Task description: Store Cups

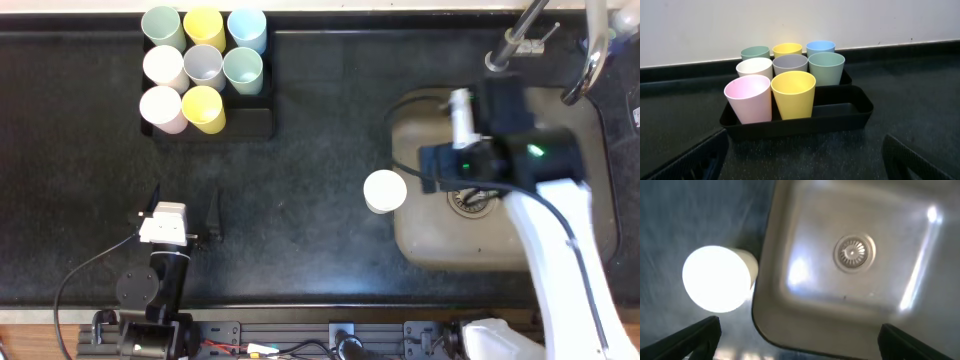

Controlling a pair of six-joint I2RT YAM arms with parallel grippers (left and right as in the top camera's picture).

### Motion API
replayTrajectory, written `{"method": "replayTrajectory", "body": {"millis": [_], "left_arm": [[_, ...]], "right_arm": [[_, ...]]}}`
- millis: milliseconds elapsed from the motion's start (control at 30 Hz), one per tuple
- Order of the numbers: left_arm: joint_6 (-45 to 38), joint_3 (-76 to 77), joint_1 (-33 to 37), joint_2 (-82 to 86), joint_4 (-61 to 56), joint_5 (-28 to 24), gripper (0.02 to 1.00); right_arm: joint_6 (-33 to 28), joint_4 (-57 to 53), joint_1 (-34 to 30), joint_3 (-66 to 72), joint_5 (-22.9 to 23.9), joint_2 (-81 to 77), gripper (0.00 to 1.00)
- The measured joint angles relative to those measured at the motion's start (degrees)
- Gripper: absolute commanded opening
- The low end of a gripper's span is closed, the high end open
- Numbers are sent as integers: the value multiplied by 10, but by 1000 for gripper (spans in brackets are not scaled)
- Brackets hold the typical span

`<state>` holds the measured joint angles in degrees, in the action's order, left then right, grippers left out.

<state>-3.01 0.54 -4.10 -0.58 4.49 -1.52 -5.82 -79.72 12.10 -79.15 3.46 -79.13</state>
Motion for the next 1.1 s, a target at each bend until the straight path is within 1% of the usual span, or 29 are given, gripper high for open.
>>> {"method": "replayTrajectory", "body": {"millis": [67,200,267,400,600,833,1100], "left_arm": [[0,0,0,0,0,0,998],[0,0,0,0,0,0,998],[0,0,0,0,0,0,998],[0,0,0,0,0,0,998],[0,0,0,0,0,0,998],[0,0,0,0,0,0,1000],[0,0,0,0,0,0,998]], "right_arm": [[-17,2,19,7,-1,-12,996],[-78,16,60,43,-23,-26,996],[-103,36,64,65,-27,-37,996],[-131,61,45,87,-26,-74,998],[-144,89,21,89,-29,-94,996],[-145,91,19,87,-72,-119,996],[-145,100,18,65,-87,-164,998]]}}
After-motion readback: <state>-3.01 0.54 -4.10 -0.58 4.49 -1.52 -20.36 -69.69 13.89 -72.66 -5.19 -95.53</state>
